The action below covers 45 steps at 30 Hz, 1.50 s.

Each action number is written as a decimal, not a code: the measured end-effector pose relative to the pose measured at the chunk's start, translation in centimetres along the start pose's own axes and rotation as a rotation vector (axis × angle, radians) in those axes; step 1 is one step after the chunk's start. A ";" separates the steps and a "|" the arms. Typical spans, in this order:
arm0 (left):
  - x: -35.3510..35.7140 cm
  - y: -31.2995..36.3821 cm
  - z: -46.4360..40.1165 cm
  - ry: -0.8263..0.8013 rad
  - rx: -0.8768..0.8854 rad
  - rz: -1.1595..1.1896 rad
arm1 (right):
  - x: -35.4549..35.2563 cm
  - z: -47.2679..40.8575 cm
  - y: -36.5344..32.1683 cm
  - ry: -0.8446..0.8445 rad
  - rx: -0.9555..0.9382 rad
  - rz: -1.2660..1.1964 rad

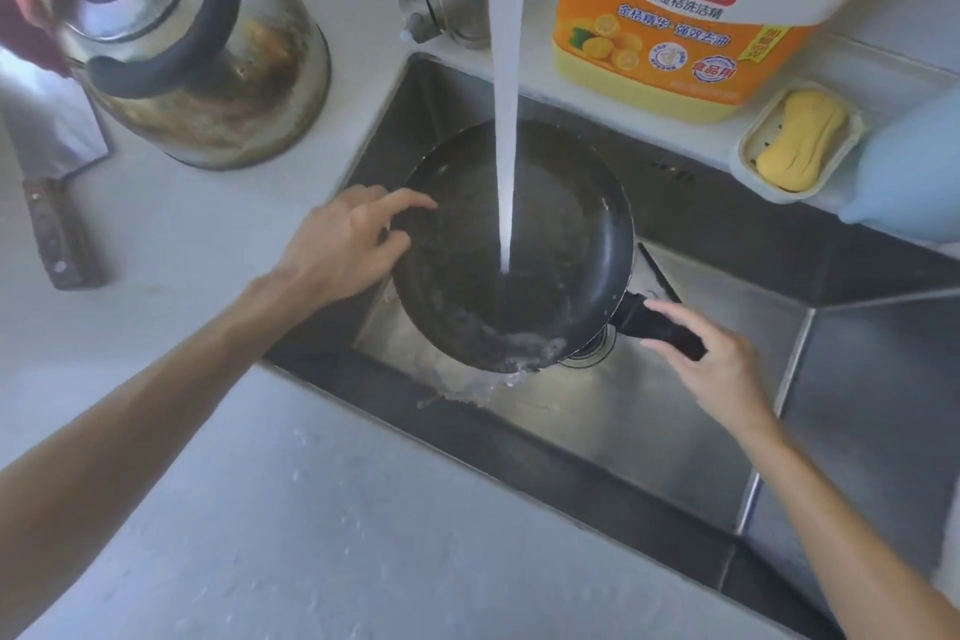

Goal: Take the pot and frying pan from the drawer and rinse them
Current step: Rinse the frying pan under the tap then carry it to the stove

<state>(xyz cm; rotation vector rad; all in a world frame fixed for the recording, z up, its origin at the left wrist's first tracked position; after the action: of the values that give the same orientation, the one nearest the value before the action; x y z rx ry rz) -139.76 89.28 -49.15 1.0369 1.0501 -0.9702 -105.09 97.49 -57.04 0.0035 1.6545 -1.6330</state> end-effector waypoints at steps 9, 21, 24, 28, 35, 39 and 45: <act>0.5 -0.4 0.8 -0.443 -0.093 -0.187 | 1.7 -0.3 -0.2 -0.380 -0.039 0.107; 10.3 1.5 0.5 -0.604 -0.190 0.117 | -6.5 -2.2 -8.4 -0.064 -0.645 0.721; 8.1 1.7 0.1 -0.344 -0.212 0.103 | -7.1 -1.0 -7.1 0.122 -0.610 0.666; 3.7 1.3 0.4 -0.067 -0.108 0.050 | -5.5 0.3 -3.3 0.198 -0.361 0.367; -2.7 3.6 0.4 0.231 0.271 -0.343 | 2.3 3.2 2.1 -0.057 0.094 -0.099; -1.2 2.1 -0.7 -0.004 0.140 -0.314 | 2.7 2.6 2.0 -0.341 0.103 -0.035; 7.7 -0.3 1.7 -0.579 -0.103 -0.142 | -2.7 -1.8 -1.6 -0.425 -0.175 0.464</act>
<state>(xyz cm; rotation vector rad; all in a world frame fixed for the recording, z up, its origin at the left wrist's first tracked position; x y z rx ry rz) -138.03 86.60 -56.35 0.5453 0.6844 -1.2233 -104.99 100.10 -54.58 -0.0420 1.3372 -1.0513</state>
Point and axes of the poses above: each hand's wrist, its own z-axis away from the middle knuckle, its own x-axis out of the palm, y = z × x, the point moved 6 cm from there along -z, towards the middle knuckle, and after that the axes turned 11 degrees about -z, right-handed, at the moved point
